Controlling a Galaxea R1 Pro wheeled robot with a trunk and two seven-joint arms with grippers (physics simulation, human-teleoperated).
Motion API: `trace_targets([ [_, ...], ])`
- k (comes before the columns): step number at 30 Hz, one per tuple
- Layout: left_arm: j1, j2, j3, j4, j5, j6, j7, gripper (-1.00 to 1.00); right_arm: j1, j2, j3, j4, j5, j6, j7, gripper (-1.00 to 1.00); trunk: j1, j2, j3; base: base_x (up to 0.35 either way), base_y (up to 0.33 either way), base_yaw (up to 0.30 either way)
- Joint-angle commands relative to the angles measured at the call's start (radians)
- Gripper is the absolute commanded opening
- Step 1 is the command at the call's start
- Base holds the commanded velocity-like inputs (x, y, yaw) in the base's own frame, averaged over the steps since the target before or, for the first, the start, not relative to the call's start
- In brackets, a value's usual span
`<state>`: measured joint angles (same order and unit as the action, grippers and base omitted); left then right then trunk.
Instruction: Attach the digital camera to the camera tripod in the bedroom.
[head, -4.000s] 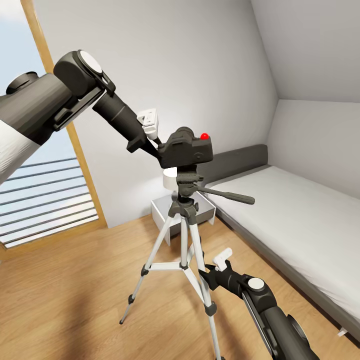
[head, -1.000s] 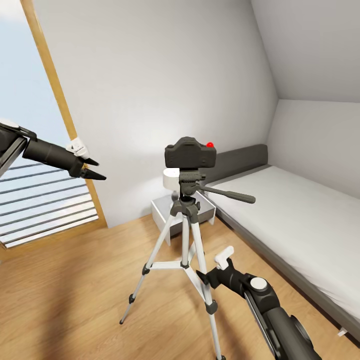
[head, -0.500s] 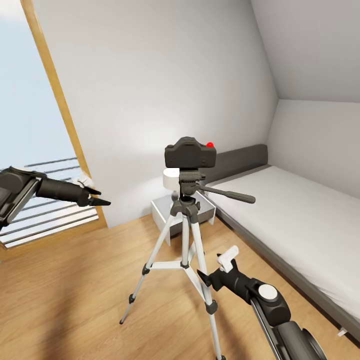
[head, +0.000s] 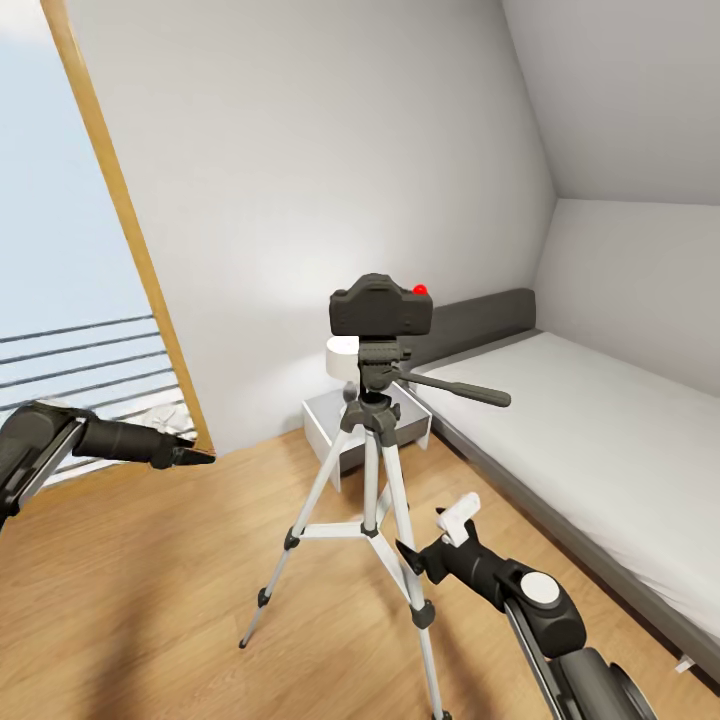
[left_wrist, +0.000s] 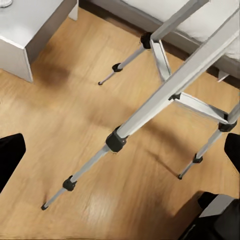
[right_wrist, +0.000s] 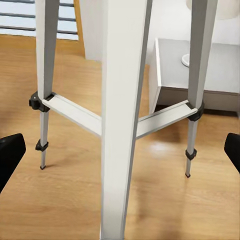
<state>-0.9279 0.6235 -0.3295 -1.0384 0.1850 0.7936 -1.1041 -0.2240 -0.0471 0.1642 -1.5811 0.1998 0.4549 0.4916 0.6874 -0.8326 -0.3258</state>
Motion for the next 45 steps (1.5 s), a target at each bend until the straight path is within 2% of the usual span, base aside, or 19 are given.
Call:
trace_targets([
  [1, -0.001, 0.001, -0.003, 0.0, 0.007, 0.007, 0.001, 1.0, -0.001, 0.0, 0.0, -0.002, 0.01, 0.003, 0.006, 1.0, 0.0, -0.001, -0.001, 0.0, 0.0, 0.0],
  [4, 0.062, -0.002, 0.041, 0.008, 0.01, -0.013, 0.04, 1.0, 0.001, 0.0, -0.001, -0.005, 0.01, 0.003, 0.006, 1.0, 0.0, -0.001, -0.001, 0.0, 0.0, 0.0],
  [5, 0.117, -0.016, 0.099, 0.014, 0.015, -0.048, 0.066, 1.0, 0.004, 0.0, -0.001, -0.012, 0.01, 0.003, 0.006, 1.0, 0.0, -0.001, -0.001, 0.0, 0.0, 0.0],
  [7, 0.148, -0.031, 0.148, 0.017, 0.019, -0.068, 0.078, 1.0, 0.007, 0.0, -0.001, -0.015, 0.01, 0.002, 0.006, 1.0, 0.0, -0.001, -0.001, 0.0, 0.0, 0.0],
  [8, 0.148, -0.031, 0.148, 0.017, 0.019, -0.068, 0.078, 1.0, 0.007, 0.0, -0.001, -0.015, 0.01, 0.002, 0.006, 1.0, 0.0, -0.001, -0.001, 0.0, 0.0, 0.0],
  [9, 0.163, -0.039, 0.174, 0.018, 0.021, -0.075, 0.084, 1.0, 0.008, 0.0, -0.001, -0.017, 0.01, 0.003, 0.005, 1.0, 0.0, -0.001, -0.001, 0.0, 0.0, 0.0],
  [10, 0.234, -0.07, 0.287, 0.012, 0.027, -0.087, 0.118, 1.0, 0.011, 0.0, -0.002, -0.02, 0.01, 0.002, 0.005, 1.0, 0.0, -0.001, -0.001, 0.0, 0.0, 0.0],
  [16, 0.302, -0.083, 0.362, 0.001, 0.021, -0.084, 0.143, 1.0, 0.012, 0.0, 0.0, -0.021, 0.01, 0.002, 0.005, 1.0, 0.0, -0.001, -0.001, 0.0, 0.0, 0.0],
  [17, 0.322, -0.085, 0.381, 0.0, 0.02, -0.083, 0.163, 1.0, 0.012, 0.0, 0.001, -0.022, 0.01, 0.001, 0.004, 1.0, 0.0, -0.001, -0.001, 0.0, 0.0, 0.0],
  [23, 0.35, -0.093, 0.406, 0.004, 0.025, -0.087, 0.246, 1.0, 0.012, 0.001, 0.002, -0.021, 0.011, 0.002, 0.002, 1.0, 0.0, -0.001, -0.001, 0.0, 0.0, 0.0],
  [24, 0.364, -0.152, 0.412, 0.006, 0.02, -0.085, 0.357, 1.0, 0.012, 0.001, 0.003, -0.021, 0.012, 0.003, 0.001, 1.0, 0.0, -0.001, -0.001, -0.235, 0.0, 0.0],
  [28, 0.367, -0.166, 0.413, 0.006, 0.02, -0.084, 0.4, 1.0, 0.012, 0.001, 0.003, -0.021, 0.012, 0.003, 0.001, 1.0, 0.0, -0.001, -0.001, -0.264, 0.0, 0.0],
  [40, 0.397, -0.181, 0.414, 0.014, 0.024, -0.089, 0.456, 1.0, 0.013, 0.0, -0.002, -0.021, 0.011, 0.008, 0.001, 1.0, 0.0, -0.001, -0.001, -0.239, 0.0, 0.0],
  [45, 0.443, -0.19, 0.414, 0.025, 0.025, -0.09, 0.46, 1.0, 0.013, -0.002, -0.021, -0.009, 0.01, 0.063, 0.0, 1.0, 0.0, -0.001, -0.001, -0.049, 0.0, 0.0],
])
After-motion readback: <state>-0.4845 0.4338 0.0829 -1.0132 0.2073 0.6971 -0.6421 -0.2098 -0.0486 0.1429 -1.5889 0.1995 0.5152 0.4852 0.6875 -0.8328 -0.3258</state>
